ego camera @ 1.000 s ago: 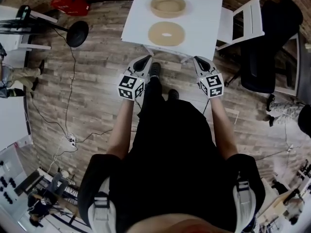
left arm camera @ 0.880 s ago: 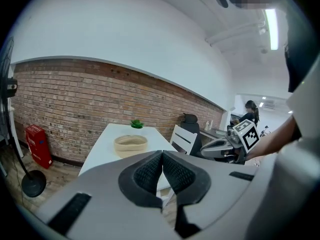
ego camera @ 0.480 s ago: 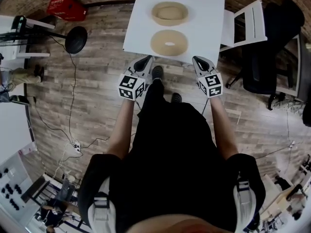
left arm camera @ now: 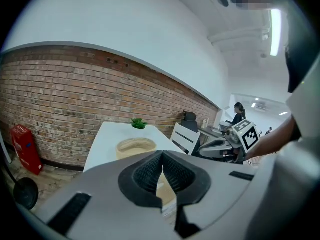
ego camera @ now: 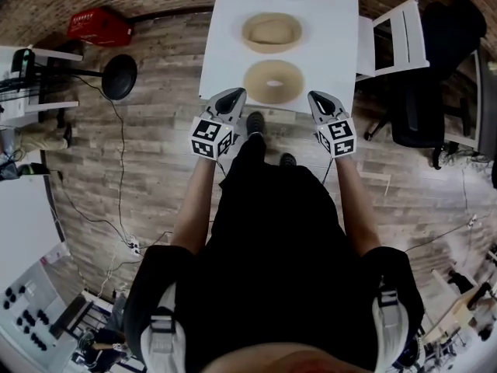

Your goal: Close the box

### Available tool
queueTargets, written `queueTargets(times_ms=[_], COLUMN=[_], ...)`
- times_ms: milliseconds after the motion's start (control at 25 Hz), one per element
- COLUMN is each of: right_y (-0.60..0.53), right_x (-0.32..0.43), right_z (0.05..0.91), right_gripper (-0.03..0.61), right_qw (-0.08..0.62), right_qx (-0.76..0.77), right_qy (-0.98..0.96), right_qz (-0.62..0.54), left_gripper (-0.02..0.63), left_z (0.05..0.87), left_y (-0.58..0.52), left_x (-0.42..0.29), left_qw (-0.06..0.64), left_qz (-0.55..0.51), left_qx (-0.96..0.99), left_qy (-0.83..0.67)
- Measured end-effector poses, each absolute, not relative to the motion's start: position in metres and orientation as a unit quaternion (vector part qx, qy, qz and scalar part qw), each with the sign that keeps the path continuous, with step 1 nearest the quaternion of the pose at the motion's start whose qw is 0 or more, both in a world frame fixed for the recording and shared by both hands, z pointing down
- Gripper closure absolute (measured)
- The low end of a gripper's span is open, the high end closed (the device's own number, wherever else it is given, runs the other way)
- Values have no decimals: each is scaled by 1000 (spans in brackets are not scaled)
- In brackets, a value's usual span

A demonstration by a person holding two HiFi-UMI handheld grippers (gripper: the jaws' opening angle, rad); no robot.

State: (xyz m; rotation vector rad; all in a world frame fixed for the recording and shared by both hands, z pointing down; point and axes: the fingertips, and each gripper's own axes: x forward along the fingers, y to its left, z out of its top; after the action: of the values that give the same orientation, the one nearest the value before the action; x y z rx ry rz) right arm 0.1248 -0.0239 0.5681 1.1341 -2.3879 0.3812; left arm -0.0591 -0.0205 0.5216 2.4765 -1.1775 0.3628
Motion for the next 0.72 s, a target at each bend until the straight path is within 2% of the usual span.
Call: queueTargets(times_ms=[720], right_y=[-70], right_x=[110], right_z=[578], right_gripper=[578], right_qw=[250], right_qx=[467], right_qy=[-834], right_qz=[153], left_gripper=[592], left_z=[548], left_y=[-75], left_x=[-84], left_qw=[185], left_qz=[155], left_qx=[907], left_qy=[-345])
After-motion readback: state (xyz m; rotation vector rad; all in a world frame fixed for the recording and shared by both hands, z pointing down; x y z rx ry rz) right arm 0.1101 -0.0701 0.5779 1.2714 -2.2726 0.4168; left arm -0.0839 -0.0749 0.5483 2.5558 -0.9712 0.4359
